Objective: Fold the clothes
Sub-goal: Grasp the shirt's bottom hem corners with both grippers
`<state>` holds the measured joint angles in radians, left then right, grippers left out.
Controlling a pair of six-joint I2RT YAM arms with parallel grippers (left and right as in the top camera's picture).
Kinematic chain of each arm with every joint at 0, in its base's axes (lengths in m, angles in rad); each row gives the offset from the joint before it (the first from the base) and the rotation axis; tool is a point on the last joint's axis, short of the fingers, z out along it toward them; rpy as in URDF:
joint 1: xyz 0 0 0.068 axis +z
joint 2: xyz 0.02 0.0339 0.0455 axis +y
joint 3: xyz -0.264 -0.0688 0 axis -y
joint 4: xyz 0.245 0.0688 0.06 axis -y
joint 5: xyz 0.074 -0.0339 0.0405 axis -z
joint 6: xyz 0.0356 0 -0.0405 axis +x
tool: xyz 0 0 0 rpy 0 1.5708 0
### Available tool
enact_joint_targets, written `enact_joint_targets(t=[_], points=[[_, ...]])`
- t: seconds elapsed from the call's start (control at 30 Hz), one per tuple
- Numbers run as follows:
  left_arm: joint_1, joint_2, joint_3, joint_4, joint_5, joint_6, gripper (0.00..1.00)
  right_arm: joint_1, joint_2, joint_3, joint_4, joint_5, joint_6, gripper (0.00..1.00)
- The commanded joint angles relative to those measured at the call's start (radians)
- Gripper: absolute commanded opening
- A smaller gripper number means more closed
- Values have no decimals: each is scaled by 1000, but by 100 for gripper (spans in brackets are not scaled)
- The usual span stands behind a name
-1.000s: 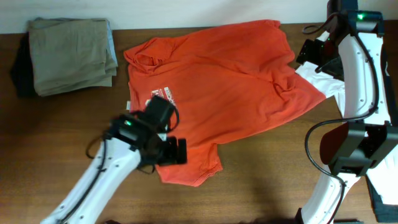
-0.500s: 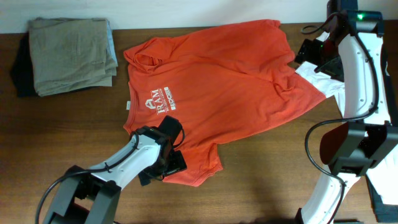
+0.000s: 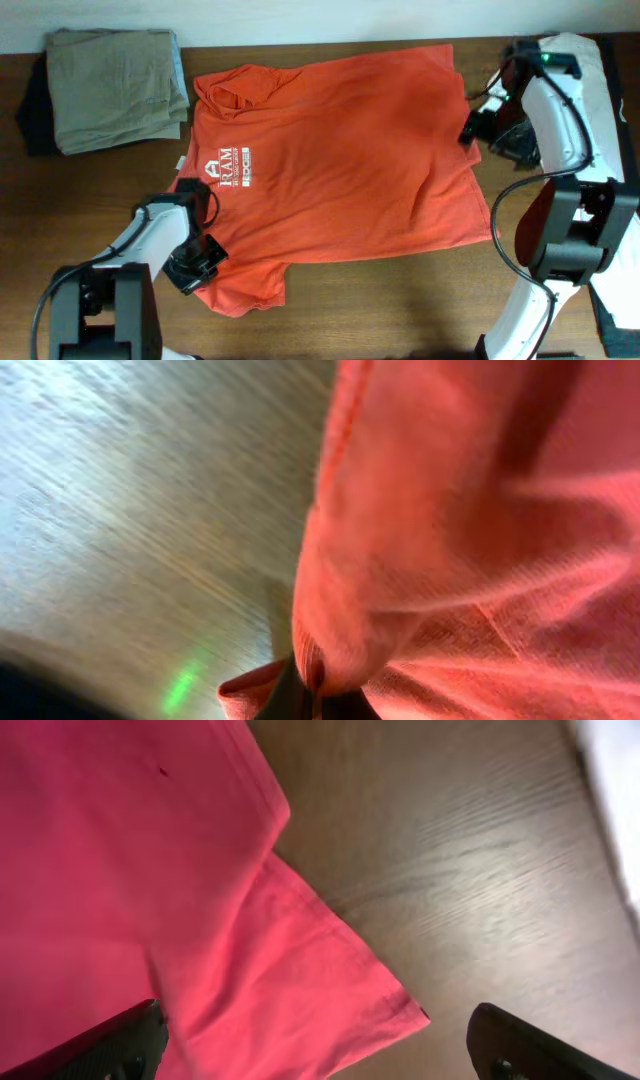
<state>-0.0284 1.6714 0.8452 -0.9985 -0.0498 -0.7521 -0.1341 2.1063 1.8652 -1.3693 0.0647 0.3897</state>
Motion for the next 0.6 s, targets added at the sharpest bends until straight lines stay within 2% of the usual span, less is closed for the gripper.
enact_joint_targets(t=[0.0,0.13,0.23,0.33,0.43,0.47,0.57], points=[[23,-22,-8,-5,-15,9,1,3,-23,-117,0,-18,14,100],[23,-22,-8,0,-9,10,1,3,-109,-237,-8,-35,39,95],[23,-22,-8,-1,-6,10,1,-2,-316,-591,188,-27,38,99],[23,-22,-8,2,-7,10,1,-70,-337,-773,341,-72,38,99],[23,-22,-8,6,-7,10,1,-230,-337,-832,449,-190,-11,99],[23,-22,-8,11,-7,10,1,-256,-337,-833,450,-190,-16,99],[23,-22,-8,21,-6,10,1,-248,-336,-833,459,-193,-18,91]])
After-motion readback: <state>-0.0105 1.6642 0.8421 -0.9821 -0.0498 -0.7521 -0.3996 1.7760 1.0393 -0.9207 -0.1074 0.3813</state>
